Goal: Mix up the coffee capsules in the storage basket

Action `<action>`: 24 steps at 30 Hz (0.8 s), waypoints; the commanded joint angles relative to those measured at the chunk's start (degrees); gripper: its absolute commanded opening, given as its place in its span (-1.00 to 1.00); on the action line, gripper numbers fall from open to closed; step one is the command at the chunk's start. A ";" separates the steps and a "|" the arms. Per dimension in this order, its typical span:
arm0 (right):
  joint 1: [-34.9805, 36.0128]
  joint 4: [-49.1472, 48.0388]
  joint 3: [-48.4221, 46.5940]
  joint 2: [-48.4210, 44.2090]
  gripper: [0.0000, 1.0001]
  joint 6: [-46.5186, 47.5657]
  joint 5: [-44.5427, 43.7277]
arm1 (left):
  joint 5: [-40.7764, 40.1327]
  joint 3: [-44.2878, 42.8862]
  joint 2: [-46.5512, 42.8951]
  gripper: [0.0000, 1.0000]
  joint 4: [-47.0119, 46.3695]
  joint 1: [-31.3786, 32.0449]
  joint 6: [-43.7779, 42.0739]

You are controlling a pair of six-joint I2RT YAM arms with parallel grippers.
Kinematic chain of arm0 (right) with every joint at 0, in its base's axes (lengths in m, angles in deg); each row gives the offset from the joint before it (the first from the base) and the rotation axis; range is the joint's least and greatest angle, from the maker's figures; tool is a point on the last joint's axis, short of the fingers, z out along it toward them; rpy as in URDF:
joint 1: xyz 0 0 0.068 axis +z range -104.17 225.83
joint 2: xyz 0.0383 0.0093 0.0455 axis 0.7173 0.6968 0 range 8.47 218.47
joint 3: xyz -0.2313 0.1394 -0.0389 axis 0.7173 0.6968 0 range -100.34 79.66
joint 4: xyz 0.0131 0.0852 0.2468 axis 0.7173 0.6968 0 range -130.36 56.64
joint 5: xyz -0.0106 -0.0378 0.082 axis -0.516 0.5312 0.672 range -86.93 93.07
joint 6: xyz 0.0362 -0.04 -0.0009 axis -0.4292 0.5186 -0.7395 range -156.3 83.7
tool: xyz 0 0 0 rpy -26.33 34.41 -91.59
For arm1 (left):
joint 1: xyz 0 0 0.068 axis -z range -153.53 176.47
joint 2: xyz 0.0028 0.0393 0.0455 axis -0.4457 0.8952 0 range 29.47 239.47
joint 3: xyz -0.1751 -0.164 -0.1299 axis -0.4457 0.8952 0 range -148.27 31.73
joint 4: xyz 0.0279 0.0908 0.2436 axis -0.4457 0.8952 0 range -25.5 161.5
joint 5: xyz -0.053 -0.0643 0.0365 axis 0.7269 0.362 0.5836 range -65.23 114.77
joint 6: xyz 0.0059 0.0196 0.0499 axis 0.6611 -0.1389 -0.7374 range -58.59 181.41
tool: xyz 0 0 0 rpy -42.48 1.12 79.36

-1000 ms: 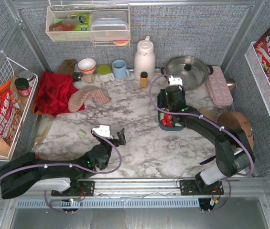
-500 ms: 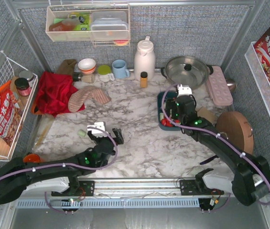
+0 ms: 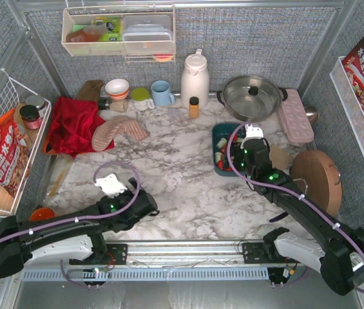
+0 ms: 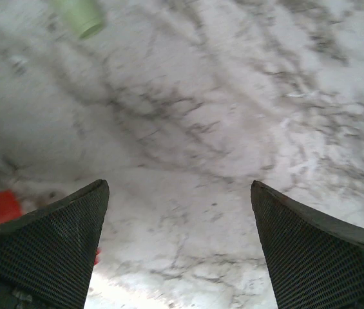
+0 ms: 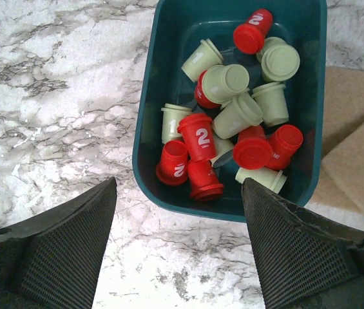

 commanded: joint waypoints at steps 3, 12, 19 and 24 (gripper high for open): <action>0.03 -1.08 0.42 0.09 0.65 -2.12 1.54 | 8.03 0.66 -0.78 0.98 20.08 -0.28 19.50; 0.03 -1.18 0.81 -0.91 0.65 -2.61 1.68 | 12.60 0.71 -2.88 0.98 26.31 -0.82 26.47; -0.01 -1.35 0.88 -0.59 0.65 -2.79 1.35 | 13.85 2.44 -1.51 0.65 21.68 -0.98 25.34; 0.01 -1.57 0.88 0.09 0.65 -3.19 1.39 | 14.33 1.63 2.28 0.38 20.09 -1.21 24.97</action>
